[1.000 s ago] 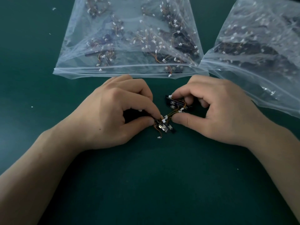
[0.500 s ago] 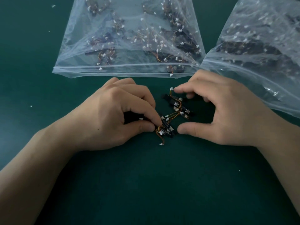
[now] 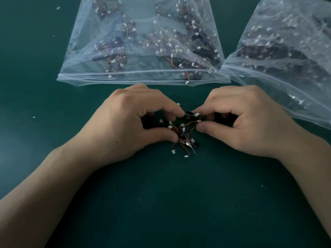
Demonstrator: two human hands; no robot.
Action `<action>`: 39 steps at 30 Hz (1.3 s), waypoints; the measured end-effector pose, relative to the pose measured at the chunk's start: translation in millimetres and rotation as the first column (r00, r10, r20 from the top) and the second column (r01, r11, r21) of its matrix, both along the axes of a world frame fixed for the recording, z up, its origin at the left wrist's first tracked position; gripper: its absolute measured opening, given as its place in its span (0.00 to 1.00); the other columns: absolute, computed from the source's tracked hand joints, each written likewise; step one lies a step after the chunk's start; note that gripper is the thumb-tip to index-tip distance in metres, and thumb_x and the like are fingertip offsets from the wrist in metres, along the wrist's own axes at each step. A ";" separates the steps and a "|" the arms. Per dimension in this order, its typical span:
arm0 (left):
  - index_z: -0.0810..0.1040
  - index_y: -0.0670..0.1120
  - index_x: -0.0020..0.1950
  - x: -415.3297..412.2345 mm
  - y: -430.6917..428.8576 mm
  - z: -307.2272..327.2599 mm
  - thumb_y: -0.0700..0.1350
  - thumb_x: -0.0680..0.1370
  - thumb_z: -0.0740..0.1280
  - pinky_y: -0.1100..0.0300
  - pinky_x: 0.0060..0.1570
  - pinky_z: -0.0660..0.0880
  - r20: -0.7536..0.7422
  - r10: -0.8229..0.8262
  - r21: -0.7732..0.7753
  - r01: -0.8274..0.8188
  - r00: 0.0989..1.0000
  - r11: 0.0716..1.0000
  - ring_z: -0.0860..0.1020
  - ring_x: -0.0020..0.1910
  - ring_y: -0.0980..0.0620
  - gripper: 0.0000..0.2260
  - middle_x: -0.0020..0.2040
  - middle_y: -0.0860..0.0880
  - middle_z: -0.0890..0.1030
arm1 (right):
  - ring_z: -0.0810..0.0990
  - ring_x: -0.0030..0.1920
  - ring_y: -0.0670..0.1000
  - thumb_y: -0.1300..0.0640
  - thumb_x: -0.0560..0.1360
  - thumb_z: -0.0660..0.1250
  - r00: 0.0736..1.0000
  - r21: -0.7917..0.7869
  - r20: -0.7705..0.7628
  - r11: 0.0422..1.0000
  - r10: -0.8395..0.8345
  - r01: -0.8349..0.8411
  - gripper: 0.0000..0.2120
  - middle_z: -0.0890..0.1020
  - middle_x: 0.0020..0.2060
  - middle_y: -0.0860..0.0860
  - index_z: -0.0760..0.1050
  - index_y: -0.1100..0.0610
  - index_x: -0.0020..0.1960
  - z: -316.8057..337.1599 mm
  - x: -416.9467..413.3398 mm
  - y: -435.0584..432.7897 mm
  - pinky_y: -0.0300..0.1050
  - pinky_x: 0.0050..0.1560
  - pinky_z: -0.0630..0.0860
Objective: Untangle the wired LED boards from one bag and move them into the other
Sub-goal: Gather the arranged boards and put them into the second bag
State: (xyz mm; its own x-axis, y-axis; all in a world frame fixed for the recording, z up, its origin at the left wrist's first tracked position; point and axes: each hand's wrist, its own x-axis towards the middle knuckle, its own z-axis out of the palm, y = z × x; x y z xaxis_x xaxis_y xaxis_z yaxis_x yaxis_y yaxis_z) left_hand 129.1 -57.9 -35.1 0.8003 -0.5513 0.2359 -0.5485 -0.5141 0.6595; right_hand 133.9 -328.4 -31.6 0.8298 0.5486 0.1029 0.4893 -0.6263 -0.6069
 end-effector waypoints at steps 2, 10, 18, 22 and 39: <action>0.84 0.56 0.58 -0.3 -0.4 -0.2 0.57 0.71 0.79 0.59 0.48 0.75 0.003 0.031 0.006 -0.031 1.000 1.000 0.78 0.48 0.54 0.17 0.51 0.59 0.82 | 0.79 0.40 0.45 0.51 0.77 0.76 1.000 -0.006 0.016 1.000 -0.007 0.008 0.08 0.81 0.41 0.41 0.87 0.47 0.56 0.6 -2.6 3.6 0.45 0.38 0.74; 0.80 0.53 0.69 -2.7 -3.3 -2.5 0.60 0.76 0.74 0.50 0.56 0.77 0.081 0.042 0.118 -0.052 0.996 0.992 0.77 0.54 0.52 0.24 0.60 0.61 0.82 | 0.79 0.43 0.46 0.32 0.76 0.63 0.996 -0.135 -0.061 0.988 0.066 -0.074 0.25 0.77 0.47 0.41 0.84 0.47 0.61 19.9 -13.1 5.4 0.53 0.40 0.77; 0.85 0.53 0.61 -8.8 -9.0 0.6 0.55 0.79 0.72 0.46 0.49 0.79 0.117 0.060 0.135 -0.076 0.991 0.988 0.81 0.51 0.51 0.13 0.54 0.56 0.81 | 0.77 0.44 0.46 0.32 0.72 0.66 0.990 -0.203 0.139 0.977 -0.037 0.065 0.25 0.77 0.44 0.42 0.84 0.49 0.57 15.4 -24.1 25.1 0.50 0.39 0.78; 0.85 0.54 0.59 -10.1 -10.7 1.4 0.56 0.79 0.71 0.47 0.47 0.78 0.094 0.080 0.135 -0.092 0.992 0.987 0.80 0.49 0.50 0.12 0.52 0.57 0.80 | 0.77 0.46 0.48 0.45 0.77 0.68 0.982 -0.165 0.181 0.983 -0.055 0.085 0.14 0.78 0.46 0.44 0.85 0.50 0.58 9.6 -22.0 24.5 0.51 0.39 0.77; 0.85 0.53 0.59 -5.7 -6.9 -2.0 0.52 0.79 0.72 0.47 0.50 0.78 0.065 0.059 0.105 -0.065 0.996 0.992 0.80 0.50 0.51 0.10 0.52 0.56 0.80 | 0.78 0.49 0.50 0.33 0.78 0.65 0.979 -0.199 0.205 0.979 -0.002 0.044 0.29 0.78 0.49 0.46 0.82 0.53 0.67 4.0 -19.2 22.7 0.50 0.49 0.77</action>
